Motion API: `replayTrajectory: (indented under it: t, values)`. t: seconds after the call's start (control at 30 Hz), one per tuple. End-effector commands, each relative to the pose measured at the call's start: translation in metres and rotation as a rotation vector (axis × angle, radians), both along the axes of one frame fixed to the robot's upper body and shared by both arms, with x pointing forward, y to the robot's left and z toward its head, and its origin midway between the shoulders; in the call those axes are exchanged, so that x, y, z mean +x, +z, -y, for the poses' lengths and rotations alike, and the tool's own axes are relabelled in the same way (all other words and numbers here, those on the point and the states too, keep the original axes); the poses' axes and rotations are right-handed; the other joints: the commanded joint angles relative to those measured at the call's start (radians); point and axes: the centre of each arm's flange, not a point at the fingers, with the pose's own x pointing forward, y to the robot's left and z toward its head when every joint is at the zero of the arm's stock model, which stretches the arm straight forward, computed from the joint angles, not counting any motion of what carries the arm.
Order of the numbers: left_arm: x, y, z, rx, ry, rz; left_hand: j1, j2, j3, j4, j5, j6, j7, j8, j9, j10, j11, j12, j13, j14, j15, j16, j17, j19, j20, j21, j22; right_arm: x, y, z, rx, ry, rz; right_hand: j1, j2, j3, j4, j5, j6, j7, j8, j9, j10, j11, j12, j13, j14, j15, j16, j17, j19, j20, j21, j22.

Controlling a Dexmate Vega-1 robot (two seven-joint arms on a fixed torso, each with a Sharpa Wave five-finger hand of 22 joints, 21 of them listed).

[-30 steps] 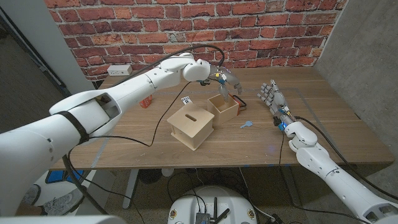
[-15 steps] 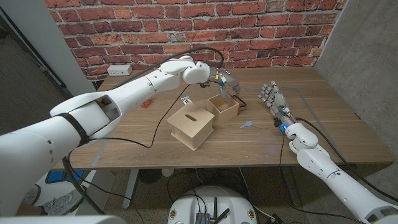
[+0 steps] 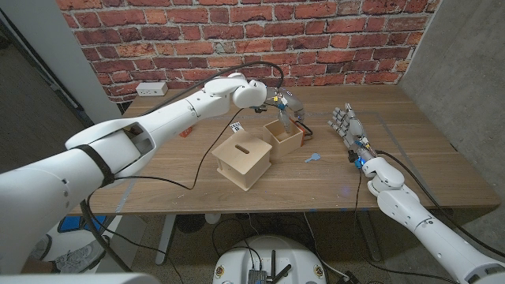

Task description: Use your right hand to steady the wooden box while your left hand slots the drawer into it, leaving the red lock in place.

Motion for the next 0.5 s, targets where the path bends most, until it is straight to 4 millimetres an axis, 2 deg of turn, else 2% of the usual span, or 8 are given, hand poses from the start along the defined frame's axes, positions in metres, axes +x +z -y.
replayTrajectory:
  t: [0.03, 0.13, 0.23, 0.3, 0.33, 0.37, 0.43, 0.5]
  values:
    - [-0.0005, -0.0049, 0.0027, 0.010, 0.031, -0.009, -0.022, 0.001, -0.015, 0.003, 0.007, 0.003, -0.058, -0.008, 0.006, 0.005, 0.016, -0.001, 0.003, 0.016, -0.021, 0.001, 0.003, 0.014, -0.169, 0.002, 0.003, -0.0009, -0.0020, 0.0006, 0.001, 0.000, 0.000, 0.006, 0.009, -0.001, 0.006, 0.007, 0.008, -0.001, 0.006, 0.006, 0.008, 0.001, 0.004, 0.006, 0.012, 0.001, 0.007, 0.002, 0.007, -0.002, 0.003, 0.006]
    - [0.0000, -0.0058, 0.0030, 0.010, 0.035, -0.008, -0.030, 0.003, -0.023, 0.005, 0.008, -0.019, -0.081, -0.020, 0.006, 0.008, 0.019, 0.000, 0.003, 0.018, -0.017, 0.000, 0.003, 0.016, -0.169, 0.001, 0.003, -0.0012, -0.0022, 0.0012, 0.001, 0.001, 0.000, 0.006, 0.009, -0.001, 0.006, 0.007, 0.008, -0.001, 0.006, 0.006, 0.008, 0.001, 0.004, 0.006, 0.012, 0.001, 0.007, 0.002, 0.007, -0.002, 0.003, 0.006]
    - [0.0002, -0.0064, 0.0038, 0.013, 0.044, -0.012, -0.038, 0.006, -0.031, 0.006, 0.010, -0.029, -0.123, -0.028, 0.005, 0.012, 0.023, 0.000, 0.003, 0.019, -0.014, -0.001, 0.003, 0.019, -0.169, 0.001, 0.003, -0.0009, -0.0025, 0.0011, 0.001, 0.003, 0.000, 0.006, 0.009, -0.001, 0.006, 0.007, 0.008, -0.001, 0.006, 0.006, 0.008, 0.001, 0.004, 0.006, 0.012, 0.001, 0.007, 0.002, 0.007, -0.002, 0.003, 0.006]
    - [0.0000, -0.0067, 0.0045, 0.015, 0.043, -0.009, -0.040, 0.007, -0.034, 0.006, 0.011, -0.027, -0.137, -0.027, 0.005, 0.014, 0.026, 0.000, 0.003, 0.020, -0.011, -0.001, 0.003, 0.020, -0.169, 0.001, 0.003, -0.0006, -0.0028, 0.0007, 0.002, 0.006, 0.000, 0.006, 0.009, -0.001, 0.006, 0.007, 0.008, -0.001, 0.006, 0.006, 0.008, 0.001, 0.004, 0.006, 0.012, 0.001, 0.007, 0.002, 0.007, -0.002, 0.003, 0.006]
    - [0.0000, -0.0067, 0.0045, 0.015, 0.043, -0.008, -0.042, 0.008, -0.036, 0.006, 0.011, -0.018, -0.120, -0.024, 0.005, 0.016, 0.024, 0.001, 0.003, 0.019, -0.011, -0.001, 0.003, 0.021, -0.169, 0.001, 0.003, -0.0006, -0.0028, 0.0007, 0.002, 0.006, 0.001, 0.006, 0.009, -0.001, 0.006, 0.007, 0.008, -0.001, 0.006, 0.006, 0.008, 0.001, 0.004, 0.006, 0.012, 0.001, 0.007, 0.002, 0.007, -0.002, 0.003, 0.006]
    - [-0.0004, -0.0074, 0.0054, 0.021, 0.047, -0.003, -0.044, 0.011, -0.040, 0.005, 0.012, -0.011, -0.087, -0.023, 0.006, 0.017, 0.022, 0.000, 0.003, 0.021, -0.014, -0.001, 0.003, 0.025, -0.169, 0.001, 0.003, -0.0005, -0.0029, 0.0004, 0.002, 0.007, 0.001, 0.006, 0.009, -0.001, 0.006, 0.007, 0.008, -0.001, 0.006, 0.006, 0.008, 0.001, 0.004, 0.006, 0.012, 0.001, 0.007, 0.002, 0.007, -0.002, 0.003, 0.006]
    - [-0.0002, -0.0078, 0.0057, 0.020, 0.044, 0.001, -0.044, 0.012, -0.041, 0.004, 0.012, -0.010, -0.085, -0.023, 0.005, 0.017, 0.018, 0.000, 0.003, 0.024, -0.017, 0.000, 0.003, 0.026, -0.169, 0.001, 0.003, -0.0006, -0.0033, 0.0004, 0.004, 0.007, 0.001, 0.006, 0.009, -0.001, 0.006, 0.007, 0.008, -0.001, 0.006, 0.006, 0.008, 0.001, 0.004, 0.006, 0.012, 0.001, 0.007, 0.002, 0.007, -0.002, 0.003, 0.006]
    - [0.0001, -0.0080, 0.0058, 0.021, 0.047, -0.002, -0.044, 0.014, -0.044, 0.003, 0.013, 0.002, -0.085, -0.020, 0.005, 0.031, 0.004, 0.004, 0.003, 0.031, -0.026, 0.001, 0.003, 0.030, -0.169, 0.002, 0.003, -0.0010, -0.0037, 0.0008, 0.005, 0.006, 0.001, 0.006, 0.009, -0.001, 0.006, 0.007, 0.008, -0.001, 0.006, 0.006, 0.008, 0.001, 0.004, 0.006, 0.012, 0.001, 0.007, 0.002, 0.007, -0.002, 0.003, 0.006]
